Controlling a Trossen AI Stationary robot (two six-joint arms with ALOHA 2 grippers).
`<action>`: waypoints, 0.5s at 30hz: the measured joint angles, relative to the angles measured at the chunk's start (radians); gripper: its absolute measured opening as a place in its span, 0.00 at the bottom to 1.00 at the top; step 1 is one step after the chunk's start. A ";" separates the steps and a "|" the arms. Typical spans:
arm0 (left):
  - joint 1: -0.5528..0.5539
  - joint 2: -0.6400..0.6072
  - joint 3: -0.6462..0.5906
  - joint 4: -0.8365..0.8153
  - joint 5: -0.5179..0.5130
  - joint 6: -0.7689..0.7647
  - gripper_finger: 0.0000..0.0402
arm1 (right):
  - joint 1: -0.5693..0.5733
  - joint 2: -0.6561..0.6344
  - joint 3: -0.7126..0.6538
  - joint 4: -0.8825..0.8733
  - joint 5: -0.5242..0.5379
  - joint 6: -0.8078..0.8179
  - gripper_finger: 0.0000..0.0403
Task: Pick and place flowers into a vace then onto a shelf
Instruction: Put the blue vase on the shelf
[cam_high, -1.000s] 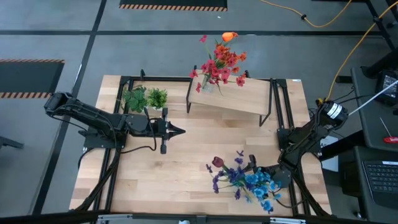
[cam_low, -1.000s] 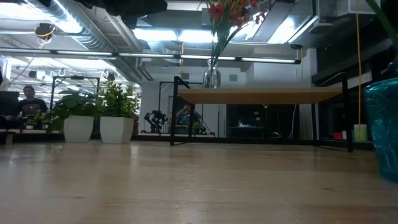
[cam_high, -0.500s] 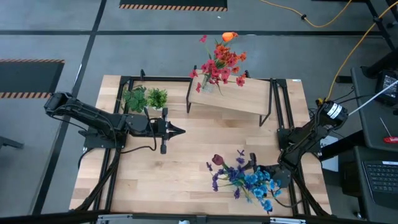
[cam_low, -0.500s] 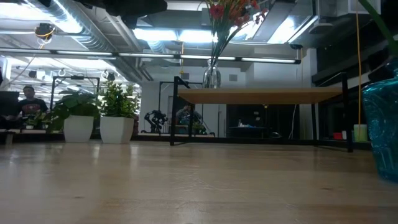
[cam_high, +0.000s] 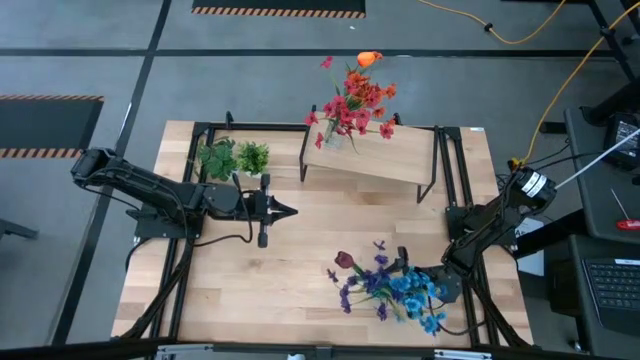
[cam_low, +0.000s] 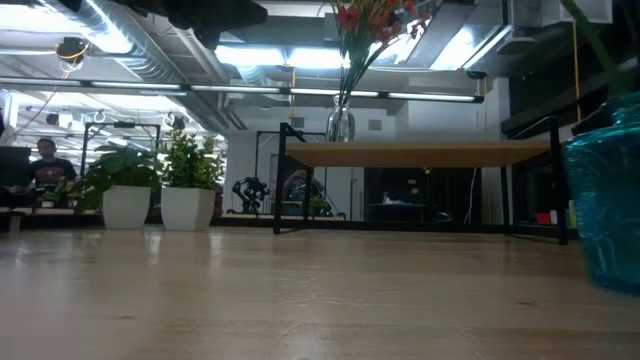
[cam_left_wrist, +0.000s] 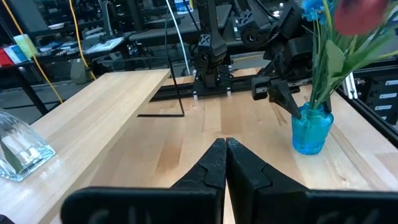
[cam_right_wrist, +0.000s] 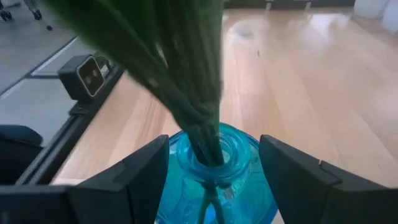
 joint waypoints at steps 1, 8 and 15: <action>0.000 0.000 0.000 -0.001 0.000 0.000 0.01 | -0.003 0.007 0.005 0.005 0.000 -0.016 0.63; 0.000 0.000 0.000 -0.004 0.000 0.000 0.01 | -0.005 0.014 0.022 0.004 -0.010 -0.059 0.63; 0.000 0.000 0.000 -0.011 0.000 0.000 0.01 | -0.005 0.014 0.022 0.025 -0.009 -0.059 0.61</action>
